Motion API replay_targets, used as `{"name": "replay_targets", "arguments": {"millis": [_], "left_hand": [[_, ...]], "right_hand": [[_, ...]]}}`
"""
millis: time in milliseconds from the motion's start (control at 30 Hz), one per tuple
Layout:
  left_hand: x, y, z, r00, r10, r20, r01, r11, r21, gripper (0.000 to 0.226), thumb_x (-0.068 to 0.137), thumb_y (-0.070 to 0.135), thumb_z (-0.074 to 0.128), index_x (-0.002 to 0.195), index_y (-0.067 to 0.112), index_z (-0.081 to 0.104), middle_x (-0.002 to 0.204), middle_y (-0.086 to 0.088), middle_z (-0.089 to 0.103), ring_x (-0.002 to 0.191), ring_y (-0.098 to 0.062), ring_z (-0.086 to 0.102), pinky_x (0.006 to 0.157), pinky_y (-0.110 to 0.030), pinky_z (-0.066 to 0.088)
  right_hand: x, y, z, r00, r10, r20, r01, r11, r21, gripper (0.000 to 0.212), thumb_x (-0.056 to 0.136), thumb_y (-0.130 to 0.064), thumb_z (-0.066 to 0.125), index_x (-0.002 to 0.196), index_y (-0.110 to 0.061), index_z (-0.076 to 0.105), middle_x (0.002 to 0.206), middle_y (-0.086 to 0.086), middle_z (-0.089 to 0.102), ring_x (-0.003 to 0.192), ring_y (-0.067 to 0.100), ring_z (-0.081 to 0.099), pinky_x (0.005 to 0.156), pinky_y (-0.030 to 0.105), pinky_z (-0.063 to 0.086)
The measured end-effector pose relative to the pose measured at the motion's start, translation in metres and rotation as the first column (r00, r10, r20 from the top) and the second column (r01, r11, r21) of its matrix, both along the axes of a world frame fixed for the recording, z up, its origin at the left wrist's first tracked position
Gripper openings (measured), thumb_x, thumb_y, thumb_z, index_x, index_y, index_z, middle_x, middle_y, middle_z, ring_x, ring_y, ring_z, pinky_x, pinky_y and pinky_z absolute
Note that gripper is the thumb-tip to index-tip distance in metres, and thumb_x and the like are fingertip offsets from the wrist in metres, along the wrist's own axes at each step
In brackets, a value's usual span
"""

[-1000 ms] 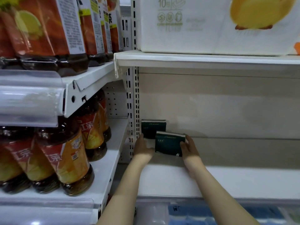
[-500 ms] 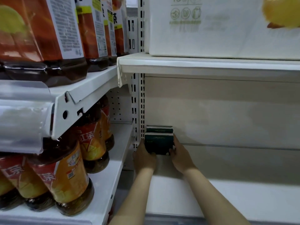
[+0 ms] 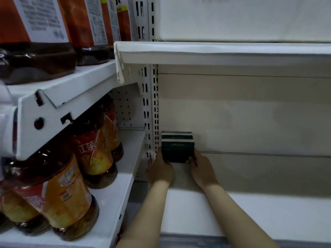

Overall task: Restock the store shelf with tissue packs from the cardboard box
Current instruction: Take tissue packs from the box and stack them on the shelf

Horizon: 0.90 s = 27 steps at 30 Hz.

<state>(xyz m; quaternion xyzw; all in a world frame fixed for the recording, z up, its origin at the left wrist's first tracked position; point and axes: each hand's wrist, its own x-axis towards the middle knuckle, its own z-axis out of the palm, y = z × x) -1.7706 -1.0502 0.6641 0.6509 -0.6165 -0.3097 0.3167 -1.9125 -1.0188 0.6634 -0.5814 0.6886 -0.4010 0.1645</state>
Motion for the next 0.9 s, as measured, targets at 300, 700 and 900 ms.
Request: {"name": "replay_targets", "arguments": {"millis": [300, 700, 900], "left_hand": [[-0.002, 0.001, 0.002, 1.000, 0.008, 0.010, -0.008, 1.000, -0.019, 0.048, 0.097, 0.024, 0.044, 0.139, 0.043, 0.034, 0.129, -0.013, 0.058, 0.118, -0.038, 0.054, 0.097, -0.051, 0.047], [0.002, 0.043, 0.044, 0.889, 0.167, -0.427, -0.157, 0.986, 0.058, 0.076, 0.093, 0.018, 0.059, 0.154, 0.025, 0.015, 0.159, -0.009, 0.018, 0.143, -0.031, 0.027, 0.110, -0.044, 0.036], [-0.010, 0.124, 0.088, 0.820, 0.033, -0.571, -0.090, 0.993, -0.071, 0.060, 0.093, 0.023, 0.062, 0.146, 0.019, 0.034, 0.149, -0.005, 0.038, 0.136, -0.025, 0.039, 0.103, -0.030, 0.033]], "right_hand": [[-0.001, -0.001, 0.000, 0.997, -0.056, -0.050, 0.059, 0.996, 0.073, 0.046, 0.097, -0.015, 0.045, 0.142, -0.027, 0.046, 0.117, 0.013, 0.065, 0.113, 0.036, 0.054, 0.088, 0.038, 0.046], [0.007, 0.056, 0.062, 0.736, -0.099, 0.670, 0.093, 0.995, 0.045, 0.062, 0.099, -0.029, 0.053, 0.153, -0.030, 0.022, 0.156, -0.009, 0.031, 0.141, 0.013, 0.034, 0.102, 0.022, 0.030], [0.007, 0.120, 0.091, 0.617, 0.057, 0.785, 0.092, 0.985, -0.144, 0.048, 0.099, -0.030, 0.052, 0.146, -0.030, 0.041, 0.146, -0.010, 0.046, 0.128, 0.008, 0.046, 0.113, 0.032, 0.033]]}}
